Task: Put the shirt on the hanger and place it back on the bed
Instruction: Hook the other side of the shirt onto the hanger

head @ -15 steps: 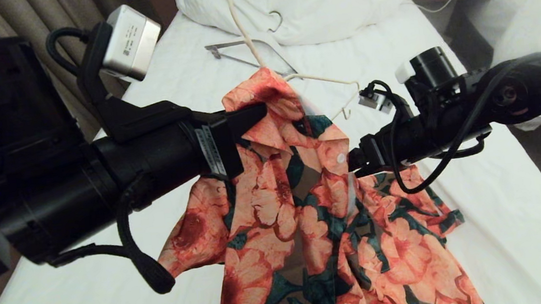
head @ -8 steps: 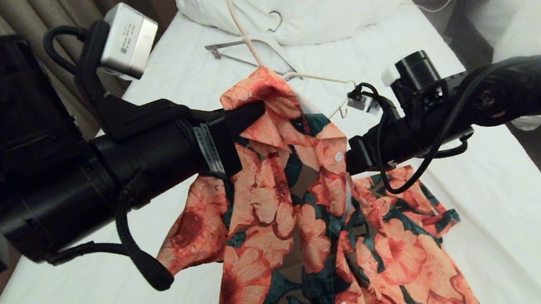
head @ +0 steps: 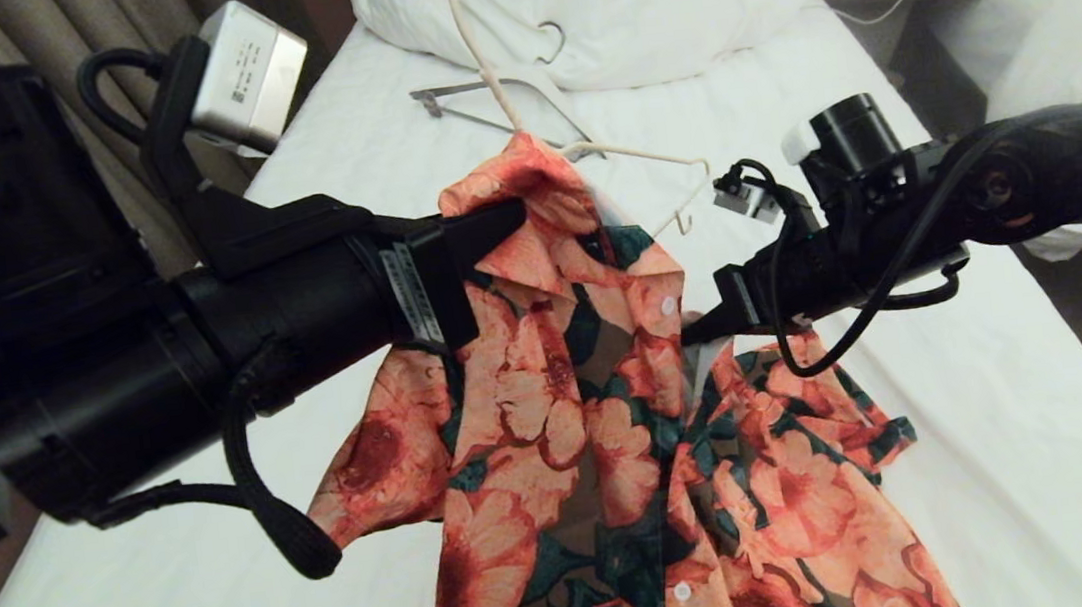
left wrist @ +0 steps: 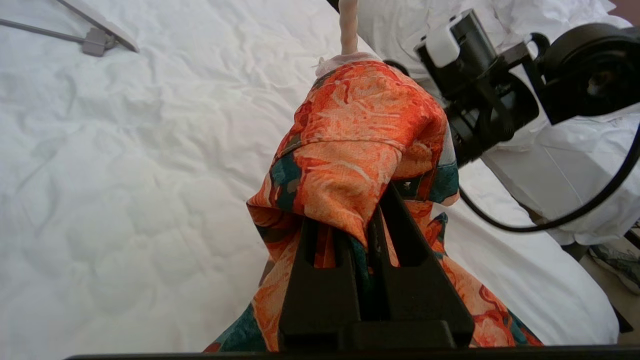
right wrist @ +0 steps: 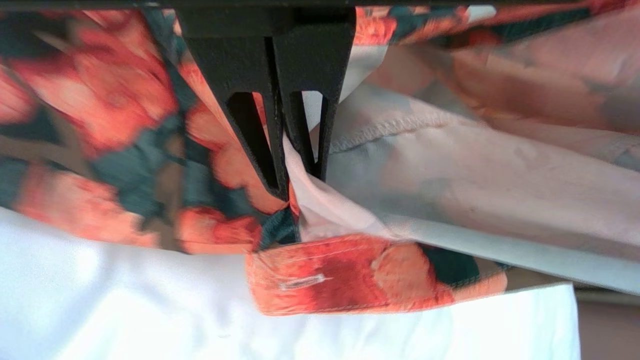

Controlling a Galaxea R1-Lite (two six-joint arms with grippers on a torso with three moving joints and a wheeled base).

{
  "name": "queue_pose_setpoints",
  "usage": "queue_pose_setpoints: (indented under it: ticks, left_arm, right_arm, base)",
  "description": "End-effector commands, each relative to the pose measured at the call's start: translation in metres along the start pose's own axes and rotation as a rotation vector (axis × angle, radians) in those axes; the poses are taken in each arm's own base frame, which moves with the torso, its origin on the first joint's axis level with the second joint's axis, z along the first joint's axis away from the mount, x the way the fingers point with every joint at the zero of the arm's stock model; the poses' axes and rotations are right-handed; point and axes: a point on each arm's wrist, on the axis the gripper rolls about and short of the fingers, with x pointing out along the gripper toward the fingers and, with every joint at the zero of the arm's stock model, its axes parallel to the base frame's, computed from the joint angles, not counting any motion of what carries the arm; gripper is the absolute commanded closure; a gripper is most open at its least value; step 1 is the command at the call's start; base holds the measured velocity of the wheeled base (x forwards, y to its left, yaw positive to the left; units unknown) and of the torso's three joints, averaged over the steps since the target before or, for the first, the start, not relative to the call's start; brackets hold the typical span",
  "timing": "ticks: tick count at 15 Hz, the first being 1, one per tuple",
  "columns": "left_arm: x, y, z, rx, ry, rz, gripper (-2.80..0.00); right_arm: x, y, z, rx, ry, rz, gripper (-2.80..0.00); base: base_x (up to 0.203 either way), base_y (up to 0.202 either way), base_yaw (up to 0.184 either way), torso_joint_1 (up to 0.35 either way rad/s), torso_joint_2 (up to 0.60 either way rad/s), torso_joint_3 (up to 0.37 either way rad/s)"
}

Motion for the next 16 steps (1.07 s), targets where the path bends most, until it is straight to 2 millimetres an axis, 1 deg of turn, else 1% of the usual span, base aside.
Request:
queue_pose_setpoints:
  ticks: [1, 3, 6, 12, 16]
  left_arm:
    - [0.001, -0.002, -0.003, -0.001, 0.023, -0.008, 0.0]
    - [0.0, -0.009, -0.006, -0.005, 0.073, -0.037, 0.0]
    - [-0.001, -0.024, -0.011, -0.022, 0.151, -0.089, 0.0]
    - [-0.011, -0.038, -0.009, -0.05, 0.22, -0.14, 0.0]
    - [-0.01, -0.041, -0.012, -0.052, 0.236, -0.152, 0.0]
  right_arm:
    - [-0.016, -0.001, 0.002, 0.005, -0.027, -0.01, 0.0]
    - [-0.029, -0.007, 0.002, 0.018, -0.049, -0.03, 0.0]
    - [-0.042, -0.011, 0.001, 0.03, -0.068, -0.055, 0.0]
    - [-0.051, -0.026, 0.002, 0.054, -0.09, -0.097, 0.0]
    - [-0.054, -0.024, 0.005, 0.043, -0.107, -0.096, 0.0]
  base:
    - [0.0, 0.0, 0.0, 0.0, 0.0, 0.0]
    - [0.0, 0.0, 0.0, 0.0, 0.0, 0.0]
    - [0.0, 0.0, 0.0, 0.0, 0.0, 0.0]
    - [0.0, 0.0, 0.0, 0.0, 0.0, 0.0]
    - [0.0, 0.0, 0.0, 0.0, 0.0, 0.0]
